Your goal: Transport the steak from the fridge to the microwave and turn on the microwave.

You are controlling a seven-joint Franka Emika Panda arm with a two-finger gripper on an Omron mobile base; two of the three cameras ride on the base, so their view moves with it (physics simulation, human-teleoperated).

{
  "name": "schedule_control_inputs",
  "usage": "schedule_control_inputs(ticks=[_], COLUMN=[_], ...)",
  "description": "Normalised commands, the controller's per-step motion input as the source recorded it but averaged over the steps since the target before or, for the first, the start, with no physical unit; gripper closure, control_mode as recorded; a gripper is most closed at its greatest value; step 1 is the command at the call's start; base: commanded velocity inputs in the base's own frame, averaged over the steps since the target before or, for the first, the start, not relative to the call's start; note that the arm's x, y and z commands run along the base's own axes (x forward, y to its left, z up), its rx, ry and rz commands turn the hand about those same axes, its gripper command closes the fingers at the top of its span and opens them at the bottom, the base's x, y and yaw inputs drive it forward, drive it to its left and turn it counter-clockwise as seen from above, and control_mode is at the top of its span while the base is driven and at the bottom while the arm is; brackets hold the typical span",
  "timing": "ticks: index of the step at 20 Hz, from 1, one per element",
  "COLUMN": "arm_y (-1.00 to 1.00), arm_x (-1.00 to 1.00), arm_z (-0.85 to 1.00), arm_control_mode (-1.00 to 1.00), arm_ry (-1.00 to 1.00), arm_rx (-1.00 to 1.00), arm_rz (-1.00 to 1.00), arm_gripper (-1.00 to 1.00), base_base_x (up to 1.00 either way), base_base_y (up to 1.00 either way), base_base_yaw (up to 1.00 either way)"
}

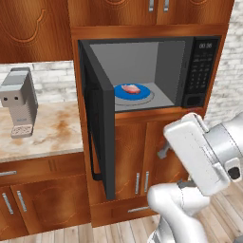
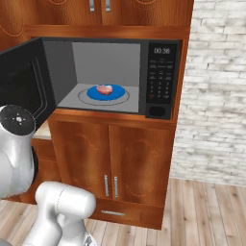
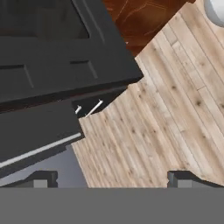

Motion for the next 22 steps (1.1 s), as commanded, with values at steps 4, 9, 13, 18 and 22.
schedule_control_inputs(ticks=[4,9,13,18,22], arm_y=[0.45,0.51,0.49,0.69,0.61], arm_x=[-0.37,-0.28,-0.22,0.29,0.49], arm_z=[-0.01,-0.04,-0.04,-0.13,-0.06], arm_control_mode=[-1.0,-1.0,-1.0,-1.0,-1.0], arm_ry=[0.03,0.0,0.0,0.01,0.0], arm_rx=[0.0,0.0,-0.02,-0.09,-0.06], arm_rz=[-0.32,-0.34,-0.26,-0.19,-0.14], arm_gripper=[-1.0,-1.0,-1.0,-1.0,-1.0], base_base_x=[0.0,0.0,0.0,0.0,0.0], base_base_y=[0.0,0.0,0.0,0.0,0.0], base_base_yaw=[0.0,0.0,0.0,0.0,0.0])
